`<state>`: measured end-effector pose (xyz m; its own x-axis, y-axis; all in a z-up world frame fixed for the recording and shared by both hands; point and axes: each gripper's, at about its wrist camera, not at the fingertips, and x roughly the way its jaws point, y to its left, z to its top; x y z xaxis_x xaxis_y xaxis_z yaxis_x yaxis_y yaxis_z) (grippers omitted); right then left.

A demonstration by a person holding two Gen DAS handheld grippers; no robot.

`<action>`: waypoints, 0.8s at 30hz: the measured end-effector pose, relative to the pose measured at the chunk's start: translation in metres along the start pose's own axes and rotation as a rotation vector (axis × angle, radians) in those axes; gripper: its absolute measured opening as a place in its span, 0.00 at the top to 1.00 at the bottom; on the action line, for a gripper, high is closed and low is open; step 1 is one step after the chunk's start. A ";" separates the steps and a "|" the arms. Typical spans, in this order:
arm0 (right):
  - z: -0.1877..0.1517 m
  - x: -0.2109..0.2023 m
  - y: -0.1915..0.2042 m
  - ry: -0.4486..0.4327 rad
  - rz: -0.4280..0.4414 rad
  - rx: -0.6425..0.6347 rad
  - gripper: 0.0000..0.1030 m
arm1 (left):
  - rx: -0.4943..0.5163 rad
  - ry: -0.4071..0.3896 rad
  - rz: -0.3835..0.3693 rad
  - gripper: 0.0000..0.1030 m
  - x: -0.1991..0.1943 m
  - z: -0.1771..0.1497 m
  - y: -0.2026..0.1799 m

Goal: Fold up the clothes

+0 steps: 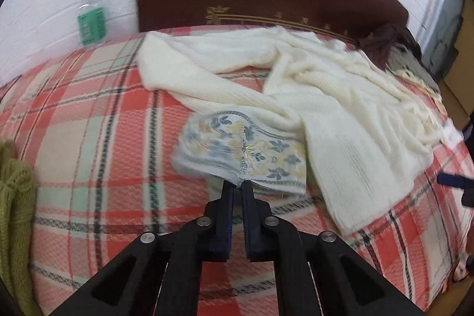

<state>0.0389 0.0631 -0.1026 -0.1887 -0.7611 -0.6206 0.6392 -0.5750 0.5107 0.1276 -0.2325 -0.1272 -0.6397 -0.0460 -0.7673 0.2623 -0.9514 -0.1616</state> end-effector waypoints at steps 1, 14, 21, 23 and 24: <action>0.000 -0.001 0.000 -0.003 -0.005 0.001 0.21 | -0.046 -0.021 0.008 0.96 -0.004 0.004 0.012; 0.001 0.000 -0.006 -0.001 -0.011 0.034 0.21 | 0.105 -0.065 -0.044 0.07 -0.018 0.013 -0.020; -0.005 0.005 0.000 0.019 -0.010 0.022 0.21 | 0.212 -0.016 0.031 0.07 0.046 0.035 -0.052; -0.006 0.004 -0.002 0.018 -0.015 0.029 0.21 | 0.204 0.015 0.019 0.21 0.055 0.037 -0.048; -0.007 0.003 -0.003 0.017 -0.017 0.034 0.21 | 0.189 0.010 0.019 0.35 0.053 0.038 -0.044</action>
<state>0.0415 0.0647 -0.1106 -0.1863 -0.7458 -0.6397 0.6103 -0.5980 0.5195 0.0549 -0.2049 -0.1368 -0.6288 -0.0623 -0.7751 0.1332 -0.9907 -0.0284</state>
